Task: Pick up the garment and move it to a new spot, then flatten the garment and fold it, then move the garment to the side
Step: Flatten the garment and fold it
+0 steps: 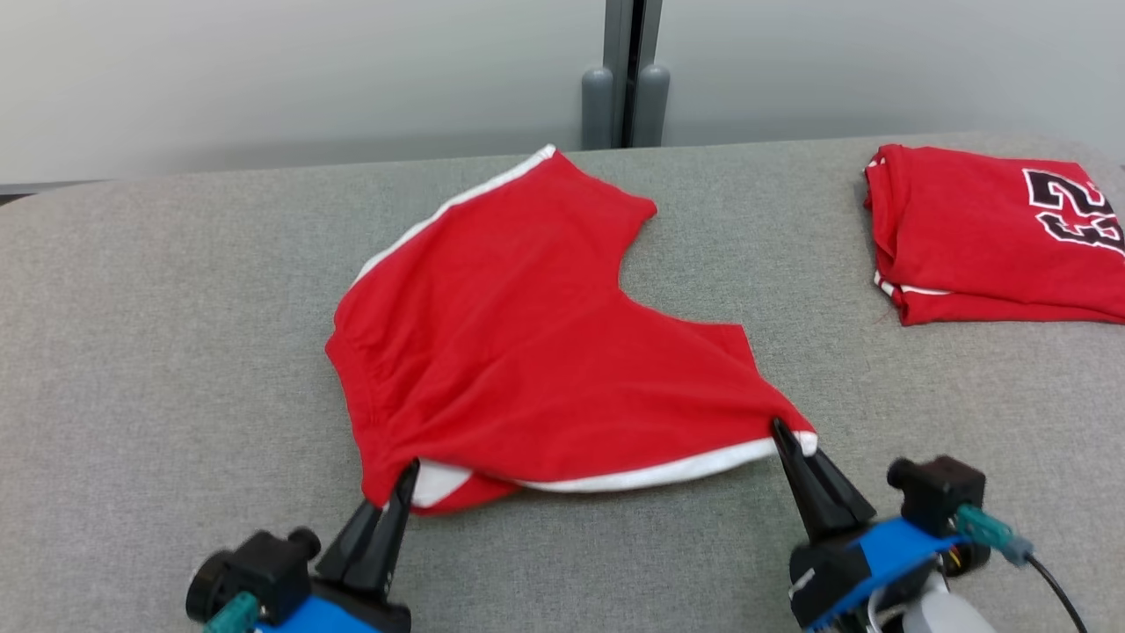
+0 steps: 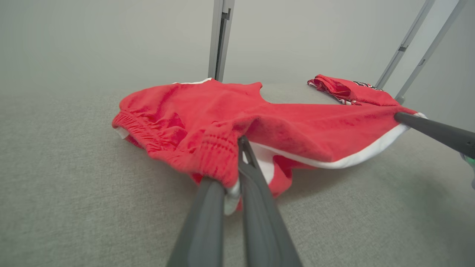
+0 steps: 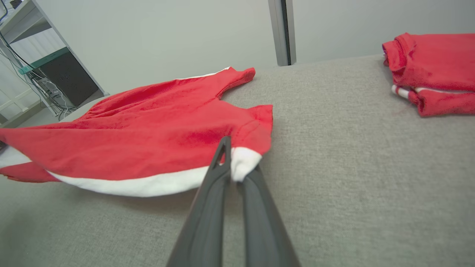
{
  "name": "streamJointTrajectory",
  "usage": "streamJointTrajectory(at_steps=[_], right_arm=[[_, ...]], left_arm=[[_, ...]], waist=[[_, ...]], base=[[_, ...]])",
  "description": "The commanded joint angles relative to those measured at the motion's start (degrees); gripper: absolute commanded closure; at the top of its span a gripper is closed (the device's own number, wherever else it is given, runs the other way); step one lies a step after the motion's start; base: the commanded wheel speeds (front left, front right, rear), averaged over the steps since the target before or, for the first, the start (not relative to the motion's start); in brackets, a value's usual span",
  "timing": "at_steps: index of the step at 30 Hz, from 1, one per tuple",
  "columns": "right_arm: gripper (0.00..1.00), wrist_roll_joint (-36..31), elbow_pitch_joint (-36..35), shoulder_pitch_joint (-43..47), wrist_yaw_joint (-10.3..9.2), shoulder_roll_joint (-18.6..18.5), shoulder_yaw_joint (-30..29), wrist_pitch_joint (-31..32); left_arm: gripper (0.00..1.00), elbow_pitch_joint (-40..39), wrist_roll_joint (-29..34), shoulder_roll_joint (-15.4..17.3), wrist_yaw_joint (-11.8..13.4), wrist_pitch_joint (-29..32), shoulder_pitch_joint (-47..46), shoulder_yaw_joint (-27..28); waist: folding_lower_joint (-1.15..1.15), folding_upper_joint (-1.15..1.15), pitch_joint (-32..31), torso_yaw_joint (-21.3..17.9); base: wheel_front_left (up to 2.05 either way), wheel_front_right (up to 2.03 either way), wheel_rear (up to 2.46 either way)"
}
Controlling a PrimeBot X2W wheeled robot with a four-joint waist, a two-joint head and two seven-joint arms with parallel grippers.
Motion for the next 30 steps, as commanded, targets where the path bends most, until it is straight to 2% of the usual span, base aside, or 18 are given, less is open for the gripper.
streamJointTrajectory(at_steps=[1,8,13,22,30], right_arm=[[1.0,0.4,-1.1,1.8,0.01,-0.4,-0.5,0.3],[1.0,-0.2,-9.2,11.0,0.01,0.2,-6.1,3.7],[1.0,-1.8,-12.7,11.7,0.01,1.0,-9.1,5.8],[1.0,-4.7,-12.9,2.8,0.01,0.2,-10.1,8.7],[1.0,-6.5,-6.4,-11.8,0.01,-1.2,-8.6,10.5]], left_arm=[[1.0,-0.5,0.5,0.2,0.0,-0.3,0.9,-0.1],[1.0,-2.8,1.0,0.9,0.0,-0.3,5.9,-0.4],[1.0,-3.7,1.3,0.5,0.0,-0.3,5.3,-1.2],[1.0,-4.6,2.2,-0.4,0.0,-0.3,1.6,-1.6],[1.0,-4.3,1.6,-1.7,0.0,-0.3,-4.8,-0.1]], waist=[[0.01,0.0,-0.4,-0.1],[0.01,0.0,-1.7,1.0],[0.01,0.0,-1.9,1.1],[0.01,0.0,-0.5,2.6],[0.01,0.0,4.0,5.9]], base=[[0.0,0.0,0.0],[0.0,0.0,0.0],[0.0,0.0,0.0],[0.0,0.0,0.0],[0.0,0.0,0.0]])
